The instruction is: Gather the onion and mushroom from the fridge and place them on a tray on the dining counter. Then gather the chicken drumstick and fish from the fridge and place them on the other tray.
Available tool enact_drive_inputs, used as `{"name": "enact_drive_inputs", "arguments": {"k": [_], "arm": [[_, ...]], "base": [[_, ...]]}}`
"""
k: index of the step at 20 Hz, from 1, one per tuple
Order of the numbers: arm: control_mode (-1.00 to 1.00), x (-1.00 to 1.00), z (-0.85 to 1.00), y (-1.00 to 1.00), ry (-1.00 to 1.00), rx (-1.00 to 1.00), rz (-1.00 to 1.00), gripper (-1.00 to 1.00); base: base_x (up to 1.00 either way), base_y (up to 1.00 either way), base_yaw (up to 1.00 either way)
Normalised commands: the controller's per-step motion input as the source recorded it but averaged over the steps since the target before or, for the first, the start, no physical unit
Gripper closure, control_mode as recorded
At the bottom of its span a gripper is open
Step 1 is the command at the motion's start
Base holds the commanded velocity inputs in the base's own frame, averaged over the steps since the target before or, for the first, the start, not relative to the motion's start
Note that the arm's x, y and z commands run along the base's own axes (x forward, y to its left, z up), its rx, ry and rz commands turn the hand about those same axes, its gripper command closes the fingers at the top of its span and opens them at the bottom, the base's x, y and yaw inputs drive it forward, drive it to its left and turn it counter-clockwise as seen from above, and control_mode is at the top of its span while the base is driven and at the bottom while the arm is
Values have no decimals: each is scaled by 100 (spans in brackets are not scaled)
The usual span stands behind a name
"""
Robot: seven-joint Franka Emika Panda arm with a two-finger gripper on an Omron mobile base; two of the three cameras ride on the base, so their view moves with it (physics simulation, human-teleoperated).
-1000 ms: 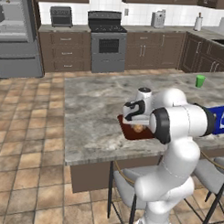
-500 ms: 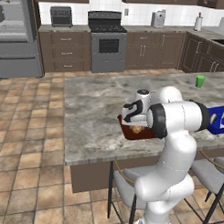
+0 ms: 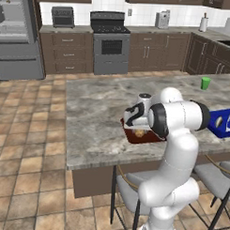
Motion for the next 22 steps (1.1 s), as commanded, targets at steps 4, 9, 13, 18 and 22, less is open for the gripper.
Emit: {"name": "enact_drive_inputs", "arguments": {"k": [4, 9, 13, 18, 22], "arm": [[-100, 0, -7, 0, -4, 0, 0, -100], [-100, -3, 0, 3, -2, 0, 0, -100], [-100, -15, 9, 0, 0, 0, 0, -100], [-100, -31, 35, 0, -3, 0, 0, -100], [-100, -27, 49, -1, 0, 0, 0, -100]], "base": [[0, 0, 0], [0, 0, 0], [0, 0, 0], [0, 0, 0], [0, 0, 0]]}}
